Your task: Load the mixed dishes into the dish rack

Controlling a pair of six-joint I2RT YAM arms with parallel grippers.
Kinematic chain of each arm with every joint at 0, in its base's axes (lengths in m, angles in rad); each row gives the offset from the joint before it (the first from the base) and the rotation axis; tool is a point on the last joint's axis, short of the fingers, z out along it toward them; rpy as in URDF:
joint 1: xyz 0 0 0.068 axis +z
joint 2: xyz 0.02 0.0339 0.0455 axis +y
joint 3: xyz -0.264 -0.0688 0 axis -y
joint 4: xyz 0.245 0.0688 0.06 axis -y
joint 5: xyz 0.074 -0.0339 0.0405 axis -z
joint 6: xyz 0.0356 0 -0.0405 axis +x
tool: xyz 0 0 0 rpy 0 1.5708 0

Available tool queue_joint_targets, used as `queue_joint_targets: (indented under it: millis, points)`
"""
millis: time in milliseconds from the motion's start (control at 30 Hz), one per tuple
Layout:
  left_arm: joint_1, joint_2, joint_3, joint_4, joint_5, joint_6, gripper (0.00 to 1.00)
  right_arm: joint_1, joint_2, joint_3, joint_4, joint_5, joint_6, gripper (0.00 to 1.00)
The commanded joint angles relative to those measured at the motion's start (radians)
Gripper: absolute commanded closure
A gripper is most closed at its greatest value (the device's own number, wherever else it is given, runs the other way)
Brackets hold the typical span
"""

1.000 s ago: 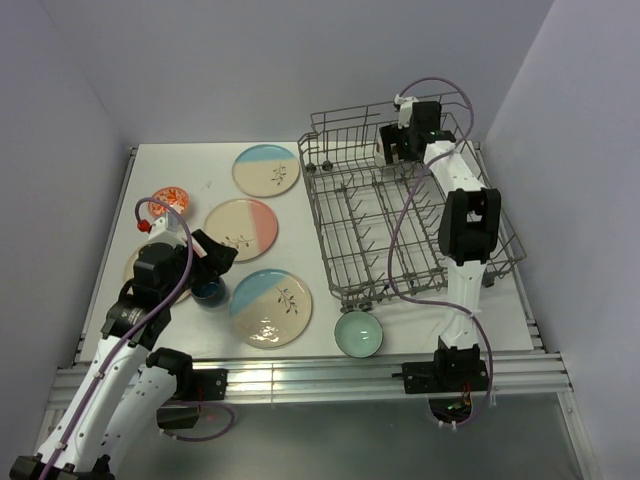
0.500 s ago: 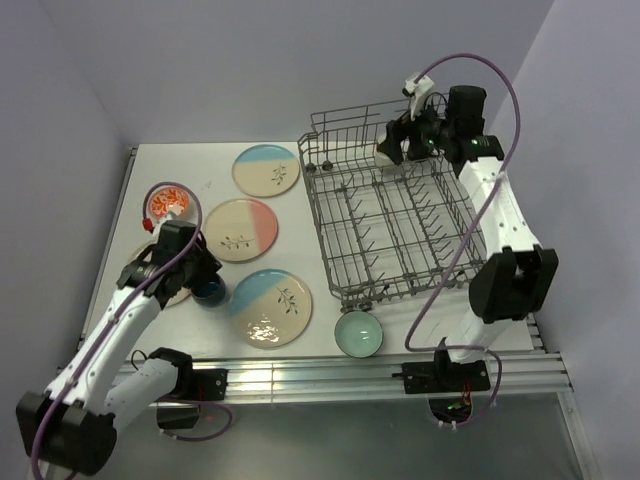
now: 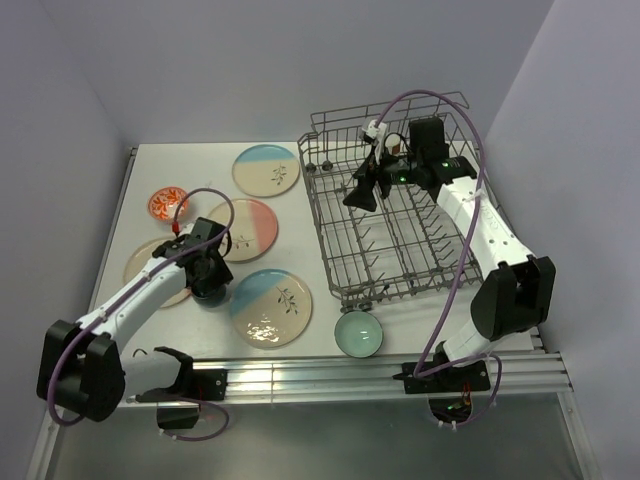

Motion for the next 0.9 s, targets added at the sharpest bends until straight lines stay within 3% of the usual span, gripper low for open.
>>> queue_joint_targets:
  millis: [0,300,567,733,867]
  points:
    - [-0.04,0.038,0.021,0.036,-0.064,0.038,0.58,0.008,-0.063,-0.003,0.0,-0.045,-0.007,0.07]
    - [-0.065,0.087,0.035,0.074,-0.01,0.184,0.5,0.012,-0.081,-0.029,-0.004,-0.071,-0.005,0.07]
    - [-0.097,0.191,0.109,-0.024,-0.035,0.153,0.45,0.014,-0.089,-0.045,-0.001,-0.083,-0.005,0.07]
    - [-0.103,0.22,0.106,-0.052,-0.07,0.122,0.49,0.014,-0.092,-0.056,0.005,-0.089,-0.001,0.07]
    - [-0.103,0.242,0.095,-0.032,-0.07,0.109,0.62,0.014,-0.097,-0.059,0.0,-0.097,-0.004,0.07]
